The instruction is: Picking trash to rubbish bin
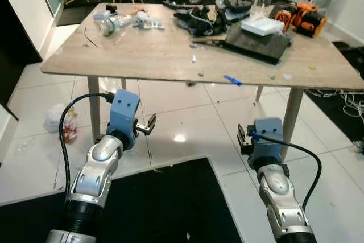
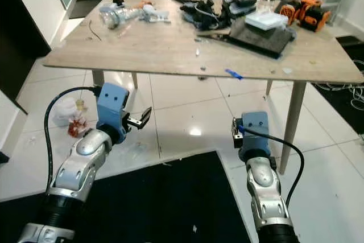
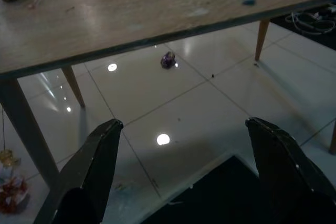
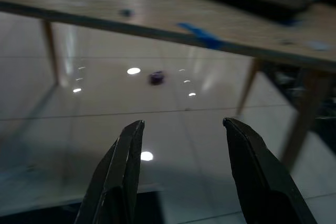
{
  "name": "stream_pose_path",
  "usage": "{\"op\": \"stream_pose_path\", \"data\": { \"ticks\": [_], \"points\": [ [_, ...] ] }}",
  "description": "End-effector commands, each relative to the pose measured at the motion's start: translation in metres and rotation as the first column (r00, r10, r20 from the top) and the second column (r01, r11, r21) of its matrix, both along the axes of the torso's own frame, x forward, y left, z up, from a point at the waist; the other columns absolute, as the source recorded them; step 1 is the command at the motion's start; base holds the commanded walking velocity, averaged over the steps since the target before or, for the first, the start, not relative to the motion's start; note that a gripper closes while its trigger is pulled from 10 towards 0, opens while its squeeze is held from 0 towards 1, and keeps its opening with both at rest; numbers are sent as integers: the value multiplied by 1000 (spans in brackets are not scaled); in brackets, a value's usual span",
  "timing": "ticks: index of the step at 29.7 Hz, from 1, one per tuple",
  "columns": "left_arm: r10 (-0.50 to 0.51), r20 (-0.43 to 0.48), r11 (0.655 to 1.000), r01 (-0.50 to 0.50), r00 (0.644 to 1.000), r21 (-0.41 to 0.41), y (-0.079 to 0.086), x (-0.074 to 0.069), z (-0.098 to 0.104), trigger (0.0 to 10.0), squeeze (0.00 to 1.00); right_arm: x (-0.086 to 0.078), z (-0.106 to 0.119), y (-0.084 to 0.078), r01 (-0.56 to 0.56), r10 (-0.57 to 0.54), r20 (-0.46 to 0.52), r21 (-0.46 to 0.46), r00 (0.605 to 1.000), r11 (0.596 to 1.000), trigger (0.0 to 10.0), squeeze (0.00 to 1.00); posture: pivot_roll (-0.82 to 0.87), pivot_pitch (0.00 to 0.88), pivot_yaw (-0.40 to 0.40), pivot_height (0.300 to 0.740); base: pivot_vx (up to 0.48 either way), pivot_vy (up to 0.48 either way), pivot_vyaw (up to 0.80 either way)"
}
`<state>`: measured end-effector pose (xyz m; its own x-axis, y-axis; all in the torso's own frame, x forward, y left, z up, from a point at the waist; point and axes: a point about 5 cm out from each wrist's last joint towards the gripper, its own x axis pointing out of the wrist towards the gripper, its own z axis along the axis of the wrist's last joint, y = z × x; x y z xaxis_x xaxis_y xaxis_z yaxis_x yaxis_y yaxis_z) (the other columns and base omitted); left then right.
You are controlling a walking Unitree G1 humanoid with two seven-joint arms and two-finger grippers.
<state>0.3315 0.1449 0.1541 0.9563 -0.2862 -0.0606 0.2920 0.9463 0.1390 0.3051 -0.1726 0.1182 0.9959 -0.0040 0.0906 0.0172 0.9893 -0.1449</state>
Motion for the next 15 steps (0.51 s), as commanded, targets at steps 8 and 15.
{"op": "stream_pose_path", "data": {
  "ticks": [8, 15],
  "points": [
    [5, -15, 1000, -5, 1000, 1, 3, -2, -4, 10000, 0, 0, 4, -6, 15, -14, 4, -7, 1000, 1000, 10000, 0, -12, 135, 61, 740, 352, 0, -300],
    [5, -2, 1000, -5, 1000, -2, 6, 0, 2, 10000, 0, 3, 21, -9, 29, -28, 64, -8, 998, 1000, 10000, 0, -14, 134, 60, 740, 352, 0, 0]
  ]
}}
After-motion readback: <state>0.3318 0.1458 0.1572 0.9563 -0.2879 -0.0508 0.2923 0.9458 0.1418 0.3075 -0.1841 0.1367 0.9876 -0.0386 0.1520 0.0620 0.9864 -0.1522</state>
